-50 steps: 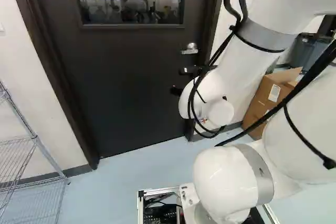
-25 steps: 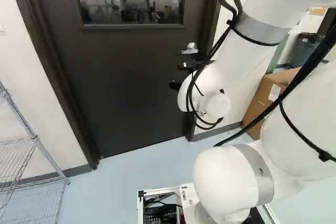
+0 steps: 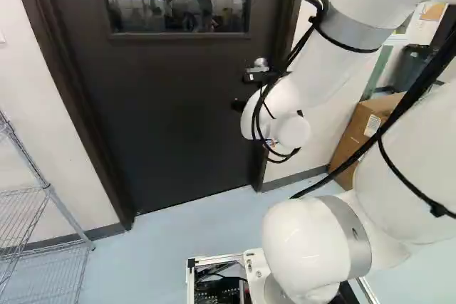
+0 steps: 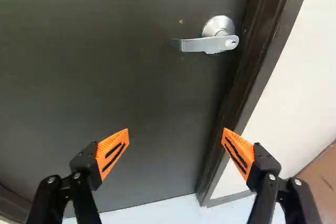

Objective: Open the door and move inside

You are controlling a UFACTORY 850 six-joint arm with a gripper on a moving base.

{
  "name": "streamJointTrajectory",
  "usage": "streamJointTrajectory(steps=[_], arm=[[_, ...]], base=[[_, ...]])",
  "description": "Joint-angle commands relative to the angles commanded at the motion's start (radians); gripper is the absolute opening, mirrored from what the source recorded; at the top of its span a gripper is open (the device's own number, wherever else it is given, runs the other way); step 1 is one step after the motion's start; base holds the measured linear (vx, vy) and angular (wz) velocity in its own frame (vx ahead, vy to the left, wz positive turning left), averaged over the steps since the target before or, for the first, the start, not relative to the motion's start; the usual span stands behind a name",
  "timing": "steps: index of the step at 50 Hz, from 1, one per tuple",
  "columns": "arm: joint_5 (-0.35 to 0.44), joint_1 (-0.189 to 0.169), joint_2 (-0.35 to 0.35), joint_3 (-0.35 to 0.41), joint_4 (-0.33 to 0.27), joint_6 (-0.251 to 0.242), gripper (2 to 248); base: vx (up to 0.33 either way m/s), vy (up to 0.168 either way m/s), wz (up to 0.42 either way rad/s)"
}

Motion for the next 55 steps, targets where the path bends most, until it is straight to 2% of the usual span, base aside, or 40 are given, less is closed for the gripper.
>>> streamJointTrajectory(steps=[32, 55], arm=[[0.0, -0.024, -0.03, -0.105, -0.004, 0.0, 247], [0.0, -0.04, -0.05, -0.177, -0.044, 0.0, 247]], base=[[0.0, 0.0, 0.0], [0.0, 0.0, 0.0]])
